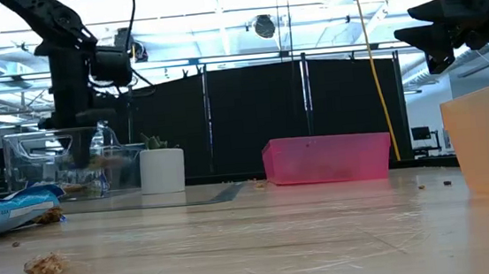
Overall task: Pick and place Granola Bars by type
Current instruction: Put the blue granola bar into the transparent bin
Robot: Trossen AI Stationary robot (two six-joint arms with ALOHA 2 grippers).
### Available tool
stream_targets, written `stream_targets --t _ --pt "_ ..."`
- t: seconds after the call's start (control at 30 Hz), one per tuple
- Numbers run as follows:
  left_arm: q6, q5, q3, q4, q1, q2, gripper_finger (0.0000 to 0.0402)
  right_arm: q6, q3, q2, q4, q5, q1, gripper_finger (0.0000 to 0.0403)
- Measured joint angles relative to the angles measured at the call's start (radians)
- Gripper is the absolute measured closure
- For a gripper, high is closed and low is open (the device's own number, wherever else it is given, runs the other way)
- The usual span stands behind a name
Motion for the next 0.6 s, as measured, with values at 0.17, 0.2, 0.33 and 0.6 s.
stream_targets --t 0.17,0.2,0.33,0.6 --pt "-0.053 -0.002 -0.08 0.046 -0.027 0.0 0.0386 0.0 0.0 0.0 0.0 0.0 0.0 0.022" --pt "-0.064 -0.006 -0.092 0.05 -0.032 0.0 0.0386 0.0 0.0 0.0 0.0 0.0 0.0 0.022" --pt "-0.079 0.0 -0.139 0.103 -0.047 0.0 0.0386 0.0 0.0 0.0 0.0 0.0 0.0 0.022" --pt "-0.126 0.049 -0.184 0.172 -0.053 0.0 0.0328 0.0 0.0 0.0 0.0 0.0 0.0 0.022"
